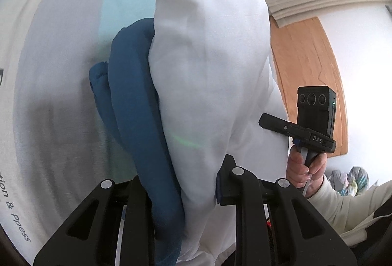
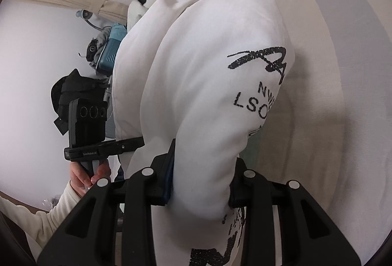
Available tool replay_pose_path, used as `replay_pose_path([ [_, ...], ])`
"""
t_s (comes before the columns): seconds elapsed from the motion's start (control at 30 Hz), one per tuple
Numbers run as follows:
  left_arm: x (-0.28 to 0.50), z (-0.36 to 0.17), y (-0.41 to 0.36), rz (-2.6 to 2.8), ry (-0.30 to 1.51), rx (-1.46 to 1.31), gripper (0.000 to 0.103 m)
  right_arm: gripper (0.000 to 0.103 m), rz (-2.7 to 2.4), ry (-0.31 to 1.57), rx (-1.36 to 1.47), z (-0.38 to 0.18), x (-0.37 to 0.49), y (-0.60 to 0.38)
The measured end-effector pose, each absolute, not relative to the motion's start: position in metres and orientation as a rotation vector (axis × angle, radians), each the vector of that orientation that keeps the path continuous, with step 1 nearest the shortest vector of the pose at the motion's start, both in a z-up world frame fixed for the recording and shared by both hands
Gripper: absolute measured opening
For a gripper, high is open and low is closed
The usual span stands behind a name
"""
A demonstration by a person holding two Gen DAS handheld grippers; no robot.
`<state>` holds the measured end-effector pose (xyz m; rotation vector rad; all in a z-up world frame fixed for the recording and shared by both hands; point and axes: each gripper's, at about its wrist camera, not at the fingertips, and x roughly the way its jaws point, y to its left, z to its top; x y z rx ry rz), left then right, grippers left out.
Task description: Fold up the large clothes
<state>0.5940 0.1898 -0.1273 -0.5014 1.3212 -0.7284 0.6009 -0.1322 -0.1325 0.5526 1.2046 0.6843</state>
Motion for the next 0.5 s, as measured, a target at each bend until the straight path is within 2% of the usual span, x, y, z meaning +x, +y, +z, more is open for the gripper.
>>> replay_pose_path([
  [0.3,0.584,-0.084,0.147,-0.79,1.281,-0.436,0.022,0.031,0.645,1.125,0.541,-0.088,0.572,-0.187],
  [0.5,0.579,-0.061,0.07,-0.851,1.27,-0.37,0.022,0.03,0.594,1.06,0.547,-0.061,0.542,-0.255],
])
